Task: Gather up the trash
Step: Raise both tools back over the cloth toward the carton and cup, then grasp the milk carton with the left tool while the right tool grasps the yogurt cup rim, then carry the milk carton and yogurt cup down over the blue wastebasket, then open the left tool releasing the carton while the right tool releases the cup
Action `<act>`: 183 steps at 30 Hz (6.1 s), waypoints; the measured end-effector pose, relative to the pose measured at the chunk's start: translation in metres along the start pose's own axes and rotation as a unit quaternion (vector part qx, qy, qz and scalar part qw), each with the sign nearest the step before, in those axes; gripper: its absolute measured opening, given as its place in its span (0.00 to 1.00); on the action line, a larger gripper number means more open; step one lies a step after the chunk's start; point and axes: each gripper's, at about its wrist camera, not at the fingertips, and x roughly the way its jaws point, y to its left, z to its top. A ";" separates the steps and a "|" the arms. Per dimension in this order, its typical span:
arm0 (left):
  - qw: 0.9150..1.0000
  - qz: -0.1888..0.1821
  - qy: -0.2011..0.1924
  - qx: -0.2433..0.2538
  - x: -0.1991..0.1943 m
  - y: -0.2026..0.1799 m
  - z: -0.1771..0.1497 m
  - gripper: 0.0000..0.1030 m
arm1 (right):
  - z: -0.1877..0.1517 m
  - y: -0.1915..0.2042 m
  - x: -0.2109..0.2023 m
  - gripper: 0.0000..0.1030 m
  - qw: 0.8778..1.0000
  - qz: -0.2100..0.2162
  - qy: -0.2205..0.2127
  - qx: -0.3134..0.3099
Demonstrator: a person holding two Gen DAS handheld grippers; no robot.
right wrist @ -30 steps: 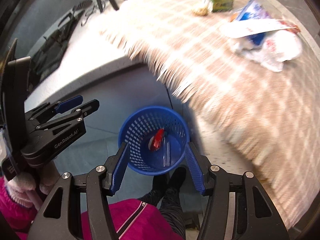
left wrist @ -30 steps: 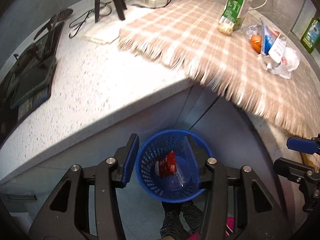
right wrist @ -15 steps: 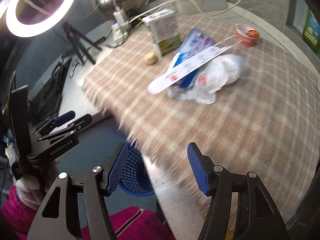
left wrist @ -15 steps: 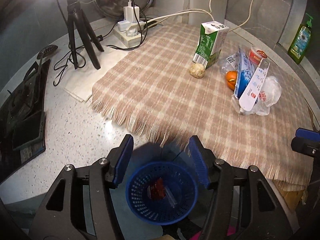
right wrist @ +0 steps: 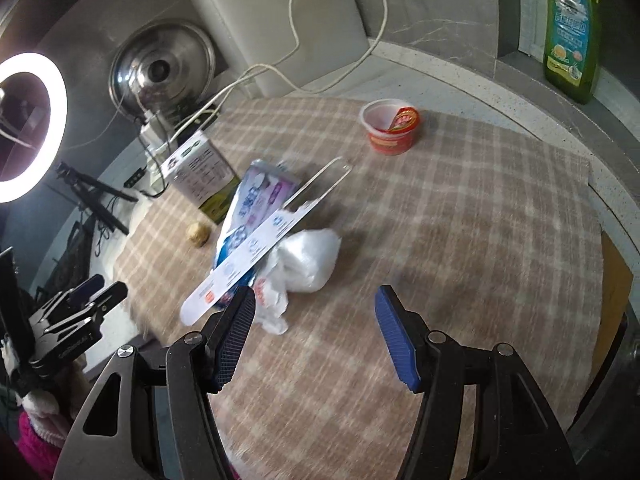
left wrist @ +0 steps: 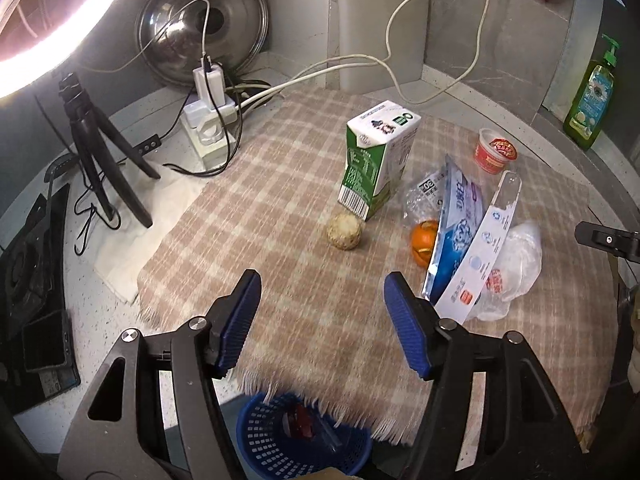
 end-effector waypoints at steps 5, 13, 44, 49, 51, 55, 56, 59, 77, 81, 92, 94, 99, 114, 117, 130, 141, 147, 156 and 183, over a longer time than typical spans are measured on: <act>1.000 0.000 -0.005 0.027 0.017 -0.015 0.026 0.67 | 0.028 -0.023 0.013 0.60 1.000 -0.001 -0.002 0.022; 0.999 -0.018 0.005 0.049 0.053 -0.026 0.055 0.77 | 0.060 -0.050 0.040 0.60 0.999 0.007 0.008 0.050; 0.997 -0.045 -0.014 0.063 0.106 -0.040 0.094 0.74 | 0.133 -0.107 0.141 0.60 0.980 0.041 0.055 0.189; 0.996 -0.047 -0.014 0.070 0.104 -0.044 0.093 0.58 | 0.132 -0.111 0.146 0.49 0.976 0.046 0.064 0.201; 0.996 -0.049 -0.017 0.070 0.103 -0.045 0.092 0.53 | 0.131 -0.110 0.147 0.42 0.976 0.048 0.067 0.203; 0.996 -0.047 -0.023 0.074 0.100 -0.047 0.091 0.48 | 0.128 -0.110 0.150 0.26 0.974 0.054 0.074 0.209; 0.996 -0.045 -0.025 0.075 0.098 -0.048 0.091 0.47 | 0.128 -0.109 0.149 0.26 0.974 0.054 0.073 0.210; 0.996 -0.039 -0.033 0.075 0.093 -0.048 0.093 0.46 | 0.128 -0.107 0.146 0.20 0.975 0.048 0.070 0.205; 0.995 -0.034 -0.078 0.049 0.034 -0.029 0.094 0.46 | 0.128 -0.089 0.087 0.17 0.984 0.038 0.005 0.173; 0.995 -0.032 -0.088 0.042 0.016 -0.021 0.088 0.46 | 0.123 -0.079 0.069 0.17 0.986 0.045 -0.004 0.162; 0.994 -0.030 -0.100 0.019 -0.029 0.013 0.049 0.46 | 0.092 -0.024 0.023 0.17 0.991 0.069 -0.017 0.110; 0.995 -0.028 -0.100 0.013 -0.036 0.021 0.040 0.46 | 0.084 -0.014 0.017 0.17 0.992 0.072 -0.015 0.100; 0.995 -0.021 -0.095 -0.002 -0.050 0.040 0.016 0.46 | 0.060 0.019 0.002 0.17 0.994 0.083 -0.008 0.067; 0.999 0.001 -0.041 -0.035 -0.066 0.078 -0.076 0.46 | -0.030 0.107 -0.014 0.17 0.994 0.093 0.029 -0.039; 0.999 0.006 -0.027 -0.044 -0.066 0.086 -0.095 0.46 | -0.047 0.120 -0.011 0.17 0.993 0.095 0.039 -0.054; 0.997 0.012 0.027 -0.073 -0.053 0.102 -0.159 0.46 | -0.125 0.166 0.017 0.17 0.982 0.094 0.111 -0.117; 0.993 0.014 0.068 -0.096 -0.034 0.106 -0.198 0.46 | -0.172 0.188 0.040 0.17 0.970 0.080 0.152 -0.173; 0.991 0.018 0.089 -0.097 -0.021 0.105 -0.211 0.46 | -0.189 0.192 0.054 0.17 0.964 0.059 0.163 -0.204; 0.989 0.023 0.110 -0.094 -0.003 0.099 -0.224 0.46 | -0.203 0.189 0.076 0.17 0.958 0.043 0.182 -0.217; 0.987 0.046 0.129 -0.081 0.031 0.091 -0.224 0.46 | -0.215 0.195 0.104 0.20 0.955 0.030 0.191 -0.223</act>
